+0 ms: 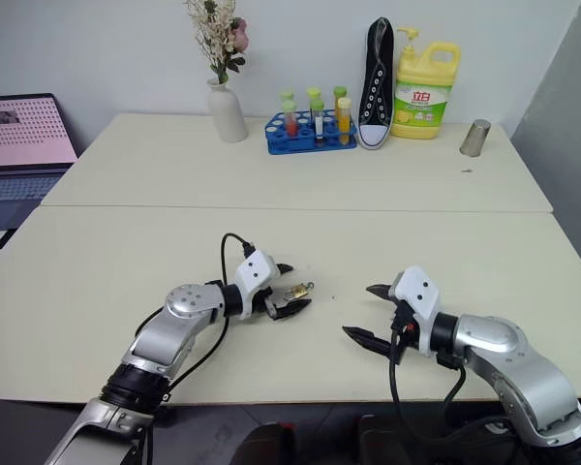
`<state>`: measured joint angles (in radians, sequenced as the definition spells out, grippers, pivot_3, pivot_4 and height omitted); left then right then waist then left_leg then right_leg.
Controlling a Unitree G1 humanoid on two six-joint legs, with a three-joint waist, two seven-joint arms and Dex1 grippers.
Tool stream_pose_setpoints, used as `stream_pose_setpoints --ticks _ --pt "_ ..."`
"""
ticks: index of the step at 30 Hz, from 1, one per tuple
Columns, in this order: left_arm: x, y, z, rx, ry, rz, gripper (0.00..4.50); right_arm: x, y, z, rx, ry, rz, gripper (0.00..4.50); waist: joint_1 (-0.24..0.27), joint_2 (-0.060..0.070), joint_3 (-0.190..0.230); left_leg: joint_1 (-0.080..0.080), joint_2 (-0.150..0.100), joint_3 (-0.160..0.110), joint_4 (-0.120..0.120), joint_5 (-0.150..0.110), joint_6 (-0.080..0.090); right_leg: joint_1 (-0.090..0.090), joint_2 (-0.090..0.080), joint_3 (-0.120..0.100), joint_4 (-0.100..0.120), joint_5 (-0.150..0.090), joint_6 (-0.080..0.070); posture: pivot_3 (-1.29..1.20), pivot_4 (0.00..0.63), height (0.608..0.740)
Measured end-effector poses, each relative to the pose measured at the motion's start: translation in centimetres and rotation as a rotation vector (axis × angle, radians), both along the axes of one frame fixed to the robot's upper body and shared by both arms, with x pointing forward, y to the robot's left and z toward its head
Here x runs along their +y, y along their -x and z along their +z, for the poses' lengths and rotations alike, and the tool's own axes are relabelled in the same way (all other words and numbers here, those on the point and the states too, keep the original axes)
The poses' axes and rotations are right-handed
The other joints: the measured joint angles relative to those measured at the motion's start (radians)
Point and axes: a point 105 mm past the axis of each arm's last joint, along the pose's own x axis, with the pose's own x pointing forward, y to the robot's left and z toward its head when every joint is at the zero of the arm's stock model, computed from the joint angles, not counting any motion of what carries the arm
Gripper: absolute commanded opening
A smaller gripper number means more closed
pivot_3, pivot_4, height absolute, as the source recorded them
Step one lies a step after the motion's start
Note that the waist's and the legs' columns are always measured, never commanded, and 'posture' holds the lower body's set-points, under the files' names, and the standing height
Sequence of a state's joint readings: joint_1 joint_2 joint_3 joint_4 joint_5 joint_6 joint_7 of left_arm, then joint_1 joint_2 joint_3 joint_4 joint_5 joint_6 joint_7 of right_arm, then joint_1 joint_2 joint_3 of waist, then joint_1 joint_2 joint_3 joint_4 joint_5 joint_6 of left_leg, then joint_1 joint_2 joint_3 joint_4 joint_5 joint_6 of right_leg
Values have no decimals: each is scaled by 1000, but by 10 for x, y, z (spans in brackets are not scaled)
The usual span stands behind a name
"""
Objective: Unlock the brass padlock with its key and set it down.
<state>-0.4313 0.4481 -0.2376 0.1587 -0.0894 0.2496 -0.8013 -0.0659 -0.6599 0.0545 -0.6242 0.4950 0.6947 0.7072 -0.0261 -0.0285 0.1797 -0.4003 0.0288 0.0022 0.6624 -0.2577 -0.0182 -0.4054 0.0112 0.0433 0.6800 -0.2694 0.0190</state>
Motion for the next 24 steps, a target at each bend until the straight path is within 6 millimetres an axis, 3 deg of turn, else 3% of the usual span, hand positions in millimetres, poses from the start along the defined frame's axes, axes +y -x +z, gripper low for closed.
stream_pose_setpoints --ticks 11,14,18,24 --pt "-2 0 0 32 -26 -38 4500 -3 5 3 -4 -8 -32 4445 0 0 0 0 0 0 0 0 0 0 0 0 0 0 0 0 150 740" --pt "1 2 0 54 -40 -43 3922 -3 5 3 -2 -7 -33 4500 -2 0 0 0 0 0 0 0 0 0 0 0 0 0 0 0 150 740" --pt "0 8 -2 77 -46 -58 2591 -3 5 3 -4 -7 -32 4500 -5 0 -1 1 1 0 0 0 0 0 1 1 0 0 0 0 150 740" --pt "0 10 -3 95 -53 -61 978 -2 4 6 -15 -7 -27 4500 -6 0 -1 2 1 0 0 0 0 1 2 0 1 0 0 0 150 740"
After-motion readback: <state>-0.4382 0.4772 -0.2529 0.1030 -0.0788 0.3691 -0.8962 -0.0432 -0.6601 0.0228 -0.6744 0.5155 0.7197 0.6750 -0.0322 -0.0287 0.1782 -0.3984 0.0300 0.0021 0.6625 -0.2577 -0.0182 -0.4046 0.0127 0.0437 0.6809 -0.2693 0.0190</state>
